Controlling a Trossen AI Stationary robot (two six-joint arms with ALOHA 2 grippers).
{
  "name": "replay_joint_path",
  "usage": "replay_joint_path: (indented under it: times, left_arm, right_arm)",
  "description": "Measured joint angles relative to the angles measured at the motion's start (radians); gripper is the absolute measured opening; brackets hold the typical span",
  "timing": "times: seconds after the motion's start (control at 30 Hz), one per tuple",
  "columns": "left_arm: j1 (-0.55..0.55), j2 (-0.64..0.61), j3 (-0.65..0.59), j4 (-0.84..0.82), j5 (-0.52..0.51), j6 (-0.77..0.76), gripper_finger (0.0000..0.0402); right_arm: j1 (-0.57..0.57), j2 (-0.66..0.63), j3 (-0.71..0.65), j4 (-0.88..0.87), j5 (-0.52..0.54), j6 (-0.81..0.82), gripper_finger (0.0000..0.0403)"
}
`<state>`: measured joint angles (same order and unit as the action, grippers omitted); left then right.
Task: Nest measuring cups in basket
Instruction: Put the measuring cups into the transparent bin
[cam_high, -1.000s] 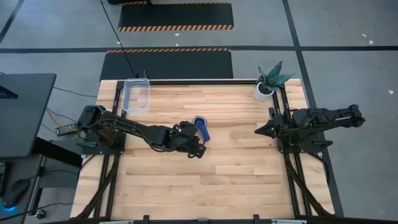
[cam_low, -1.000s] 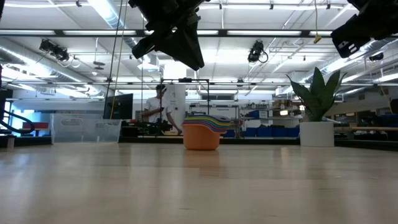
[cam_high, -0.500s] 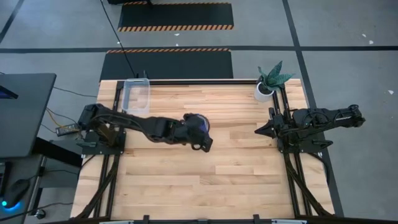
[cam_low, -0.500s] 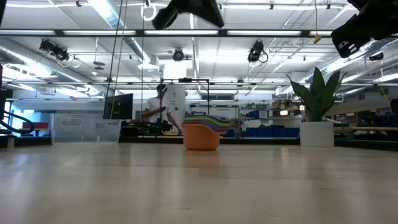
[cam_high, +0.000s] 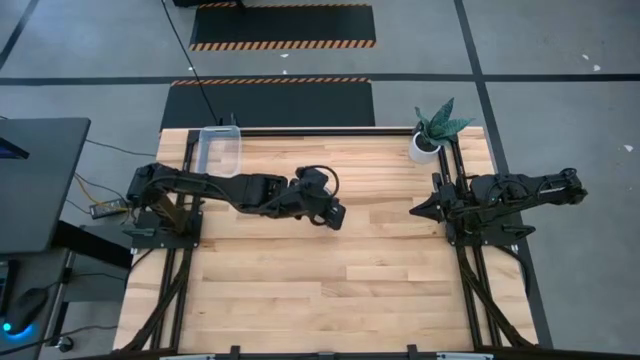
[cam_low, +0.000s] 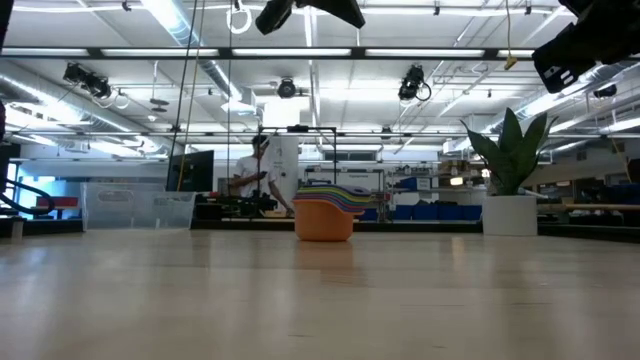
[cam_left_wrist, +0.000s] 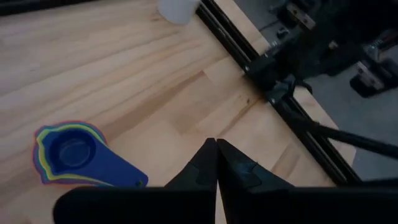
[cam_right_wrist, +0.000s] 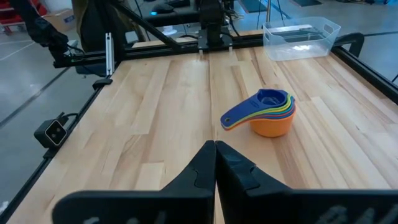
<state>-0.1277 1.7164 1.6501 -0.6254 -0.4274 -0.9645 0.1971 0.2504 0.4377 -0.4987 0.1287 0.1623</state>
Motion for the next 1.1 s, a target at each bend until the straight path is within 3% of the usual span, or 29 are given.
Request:
replay_joint_path:
  times: [0.2,0.33,0.63,0.97,1.1]
  left_arm:
    - [0.030,0.000,0.000,-0.031,-0.013,-0.155,0.0013]
    - [0.085,-0.002,0.000,-0.062,0.078,-0.263,0.0013]
    - [0.161,0.000,0.044,-0.118,0.180,-0.435,0.0013]
    - [0.161,0.022,0.182,-0.210,0.134,-0.439,0.0013]
    - [0.145,0.048,0.192,-0.207,0.090,-0.517,0.0013]
  right_arm:
    - [0.000,0.000,0.000,0.000,0.000,0.000,0.0016]
    - [0.000,0.000,0.000,0.000,0.000,0.000,0.0016]
    - [0.000,0.000,0.000,0.000,0.000,0.000,0.0016]
    - [0.000,0.000,0.000,0.004,-0.001,0.000,0.0016]
    - [0.000,0.000,0.001,0.013,-0.002,0.000,0.0016]
